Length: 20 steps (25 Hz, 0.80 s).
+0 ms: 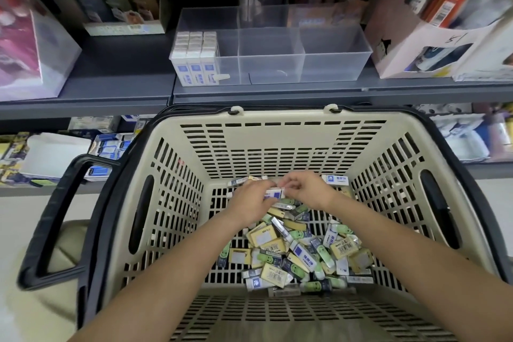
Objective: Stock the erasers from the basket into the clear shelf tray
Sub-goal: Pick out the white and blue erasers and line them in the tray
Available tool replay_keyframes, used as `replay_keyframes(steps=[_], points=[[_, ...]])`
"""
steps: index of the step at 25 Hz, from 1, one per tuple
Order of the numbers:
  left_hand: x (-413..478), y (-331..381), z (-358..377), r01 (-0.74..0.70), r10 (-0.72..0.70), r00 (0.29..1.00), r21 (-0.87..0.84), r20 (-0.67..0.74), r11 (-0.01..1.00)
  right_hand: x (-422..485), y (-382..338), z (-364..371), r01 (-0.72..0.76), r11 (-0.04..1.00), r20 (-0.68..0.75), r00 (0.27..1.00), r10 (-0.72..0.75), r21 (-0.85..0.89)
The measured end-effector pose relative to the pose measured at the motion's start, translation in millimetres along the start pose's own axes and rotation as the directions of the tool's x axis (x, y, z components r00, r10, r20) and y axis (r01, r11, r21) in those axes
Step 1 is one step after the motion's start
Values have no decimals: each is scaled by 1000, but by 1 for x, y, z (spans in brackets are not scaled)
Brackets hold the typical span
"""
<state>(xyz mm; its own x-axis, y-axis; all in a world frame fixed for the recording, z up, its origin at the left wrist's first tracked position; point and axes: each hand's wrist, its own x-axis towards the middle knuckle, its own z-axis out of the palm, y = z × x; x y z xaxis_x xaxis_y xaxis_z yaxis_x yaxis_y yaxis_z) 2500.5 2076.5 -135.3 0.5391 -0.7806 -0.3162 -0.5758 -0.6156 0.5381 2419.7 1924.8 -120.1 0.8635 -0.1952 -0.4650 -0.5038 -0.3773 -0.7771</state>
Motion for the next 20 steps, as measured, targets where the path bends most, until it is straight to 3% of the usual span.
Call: replay_keyframes(steps=[2, 3, 4, 6, 7, 8, 11, 13, 16, 20], points=[[0, -3, -5, 78, -79, 997, -192, 1, 978, 1, 2, -10, -44, 998, -100, 994, 38, -55], [1, -3, -8, 132, -136, 991, -299, 10, 945, -1, 7, -19, -106, 977, -217, 974, 64, -184], [3, -2, -12, 180, -184, 983, -391, 26, 903, -3, 15, -30, -200, 905, -342, 937, 65, -376], [4, 3, -18, 237, -227, 970, -510, 82, 827, -11, 33, -44, -366, 604, -467, 884, -12, -708], [4, 5, -21, 257, -231, 966, -543, 116, 800, -14, 39, -44, -393, 499, -461, 887, -15, -772], [3, 8, -22, 275, -231, 961, -567, 150, 776, -16, 44, -41, -392, 474, -437, 899, 16, -789], [1, 14, -21, 319, -237, 948, -628, 214, 710, -14, 44, -34, -376, 561, -350, 923, 159, -738], [1, 18, -21, 351, -251, 936, -689, 245, 635, -13, 37, -36, -355, 678, -305, 931, 198, -643], [-1, 19, -18, 388, -254, 920, -774, 297, 500, -12, 17, -26, -245, 927, -243, 954, 178, -283], [-4, 25, -18, 397, -230, 914, -852, 333, 342, -11, -23, -5, -134, 983, -198, 967, 158, 129]])
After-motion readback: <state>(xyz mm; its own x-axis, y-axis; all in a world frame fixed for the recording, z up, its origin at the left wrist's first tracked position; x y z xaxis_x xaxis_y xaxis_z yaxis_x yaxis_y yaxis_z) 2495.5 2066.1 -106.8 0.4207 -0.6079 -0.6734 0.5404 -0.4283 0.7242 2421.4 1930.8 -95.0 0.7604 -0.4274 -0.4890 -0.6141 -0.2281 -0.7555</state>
